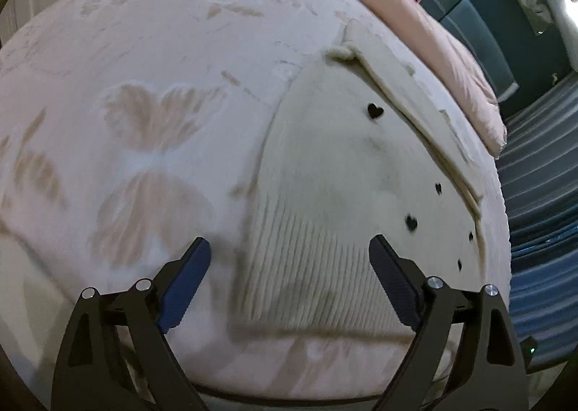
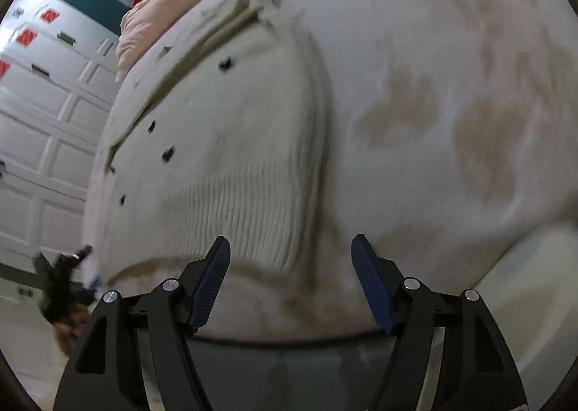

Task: Fold small clothes

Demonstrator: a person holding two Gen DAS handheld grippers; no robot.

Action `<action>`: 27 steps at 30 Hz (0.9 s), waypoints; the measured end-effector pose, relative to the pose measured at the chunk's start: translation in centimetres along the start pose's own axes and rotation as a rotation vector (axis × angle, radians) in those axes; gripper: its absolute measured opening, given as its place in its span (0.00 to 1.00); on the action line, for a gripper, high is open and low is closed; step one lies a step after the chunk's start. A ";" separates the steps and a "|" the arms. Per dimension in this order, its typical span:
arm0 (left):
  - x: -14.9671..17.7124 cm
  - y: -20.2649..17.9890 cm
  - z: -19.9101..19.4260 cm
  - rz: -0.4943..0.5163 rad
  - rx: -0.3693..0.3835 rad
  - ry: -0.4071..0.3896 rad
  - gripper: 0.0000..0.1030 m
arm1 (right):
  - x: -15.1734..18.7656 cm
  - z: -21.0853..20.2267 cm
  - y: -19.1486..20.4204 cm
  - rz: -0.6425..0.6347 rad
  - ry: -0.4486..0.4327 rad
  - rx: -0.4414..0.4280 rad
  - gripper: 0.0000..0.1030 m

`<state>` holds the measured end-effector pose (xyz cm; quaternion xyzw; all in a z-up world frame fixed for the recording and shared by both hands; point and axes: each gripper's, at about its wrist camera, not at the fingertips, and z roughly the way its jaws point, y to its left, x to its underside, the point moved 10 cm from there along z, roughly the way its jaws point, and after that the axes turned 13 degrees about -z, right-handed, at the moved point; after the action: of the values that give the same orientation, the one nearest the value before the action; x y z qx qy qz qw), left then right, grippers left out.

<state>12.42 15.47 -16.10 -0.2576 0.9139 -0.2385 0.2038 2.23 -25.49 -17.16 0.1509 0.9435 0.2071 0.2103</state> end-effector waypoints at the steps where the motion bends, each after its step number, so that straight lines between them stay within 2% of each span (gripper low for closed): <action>1: 0.5 -0.2 0.0 0.011 0.002 -0.002 0.87 | 0.0 0.3 0.9 0.002 -0.016 -0.045 0.67; 7: 1.4 -2.1 1.3 0.027 0.032 -0.026 0.91 | -1.3 2.4 3.5 -0.036 -0.079 -0.061 0.68; 8: 1.1 -2.2 1.4 0.020 0.038 -0.029 0.90 | -1.9 2.6 3.7 -0.032 -0.098 -0.061 0.66; 9: 0.8 -2.5 1.6 0.007 0.047 -0.035 0.87 | -2.3 2.6 3.9 -0.032 -0.113 -0.058 0.49; 10: 0.5 -2.8 1.8 0.000 0.053 -0.037 0.64 | -2.7 2.7 4.2 -0.037 -0.119 -0.061 0.08; 11: 0.4 -3.1 2.0 0.000 0.068 -0.017 0.17 | -2.9 3.0 4.3 -0.031 -0.105 -0.069 0.11; 12: 0.4 -3.4 2.5 -0.018 0.091 0.035 0.11 | -3.2 2.6 4.3 -0.006 -0.118 -0.084 0.10; 13: 0.2 -3.3 2.3 -0.072 0.108 0.058 0.10 | -3.8 1.6 4.5 0.008 -0.155 -0.096 0.10; 14: -0.3 -3.5 1.3 -0.099 0.129 0.036 0.10 | -4.2 0.3 4.7 0.006 -0.188 -0.102 0.09; 16: -0.7 -4.7 -1.6 -0.074 0.161 0.003 0.09 | -4.8 -2.7 5.7 0.001 -0.241 -0.129 0.09; 19: 0.2 -6.4 -6.2 -0.013 0.214 0.003 0.08 | -4.0 -7.0 6.8 -0.061 -0.259 -0.131 0.08; 21: 1.7 -6.5 -8.8 0.035 0.219 0.017 0.08 | -2.4 -8.8 6.7 -0.103 -0.242 -0.111 0.08; 23: 3.9 -5.7 -11.3 0.081 0.207 0.045 0.08 | 0.2 -10.4 6.5 -0.157 -0.189 -0.092 0.08; 27: 9.8 -3.1 -14.3 0.101 0.173 0.177 0.08 | 6.1 -12.7 6.1 -0.270 -0.032 -0.081 0.08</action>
<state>-1.15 12.33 -5.40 -0.1706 0.9162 -0.3275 0.1555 -7.70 -22.12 -5.97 0.0174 0.9425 0.2123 0.2574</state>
